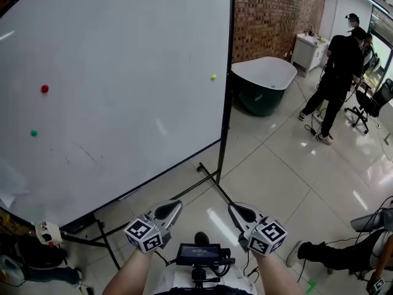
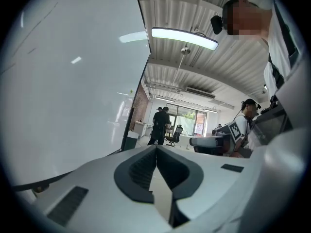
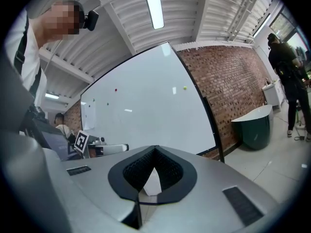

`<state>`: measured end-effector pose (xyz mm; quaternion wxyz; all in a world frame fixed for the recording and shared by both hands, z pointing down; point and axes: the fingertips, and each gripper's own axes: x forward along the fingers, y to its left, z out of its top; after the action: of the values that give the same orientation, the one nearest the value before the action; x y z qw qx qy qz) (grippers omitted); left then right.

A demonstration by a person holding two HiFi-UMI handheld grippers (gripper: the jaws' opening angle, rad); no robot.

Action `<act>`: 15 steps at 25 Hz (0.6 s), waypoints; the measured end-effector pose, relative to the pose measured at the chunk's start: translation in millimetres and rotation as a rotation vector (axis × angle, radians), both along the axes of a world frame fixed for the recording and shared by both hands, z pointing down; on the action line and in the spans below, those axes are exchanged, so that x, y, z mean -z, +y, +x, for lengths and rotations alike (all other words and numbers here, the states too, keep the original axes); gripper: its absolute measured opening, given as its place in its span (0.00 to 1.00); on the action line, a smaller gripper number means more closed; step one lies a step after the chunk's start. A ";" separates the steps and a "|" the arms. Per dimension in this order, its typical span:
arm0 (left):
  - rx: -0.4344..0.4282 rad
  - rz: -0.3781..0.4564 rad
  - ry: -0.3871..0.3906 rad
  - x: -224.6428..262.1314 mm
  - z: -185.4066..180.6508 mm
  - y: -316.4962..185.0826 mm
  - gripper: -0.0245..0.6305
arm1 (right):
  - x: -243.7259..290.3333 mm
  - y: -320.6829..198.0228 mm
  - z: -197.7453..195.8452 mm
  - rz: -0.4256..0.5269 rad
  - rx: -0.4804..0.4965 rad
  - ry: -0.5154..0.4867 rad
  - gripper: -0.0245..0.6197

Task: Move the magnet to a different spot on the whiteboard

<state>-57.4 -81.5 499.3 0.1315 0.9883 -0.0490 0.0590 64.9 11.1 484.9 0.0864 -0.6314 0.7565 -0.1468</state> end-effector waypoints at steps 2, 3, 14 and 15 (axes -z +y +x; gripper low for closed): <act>-0.017 0.000 0.007 3.3 17.5 -11.4 0.09 | 6.3 -13.7 18.0 0.008 -0.019 0.010 0.08; -0.024 0.003 0.009 5.2 25.7 -16.7 0.09 | 8.6 -20.2 25.8 0.012 -0.025 0.010 0.08; -0.102 0.027 0.050 25.8 103.4 -60.7 0.09 | 24.2 -69.9 95.0 0.010 -0.078 0.034 0.08; -0.106 0.029 0.051 25.7 107.1 -64.8 0.09 | 26.1 -75.4 98.7 0.013 -0.077 0.040 0.08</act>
<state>49.7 -146.3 473.6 0.1150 0.9925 0.0059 0.0401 163.5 -64.3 458.8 0.0809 -0.6624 0.7340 -0.1259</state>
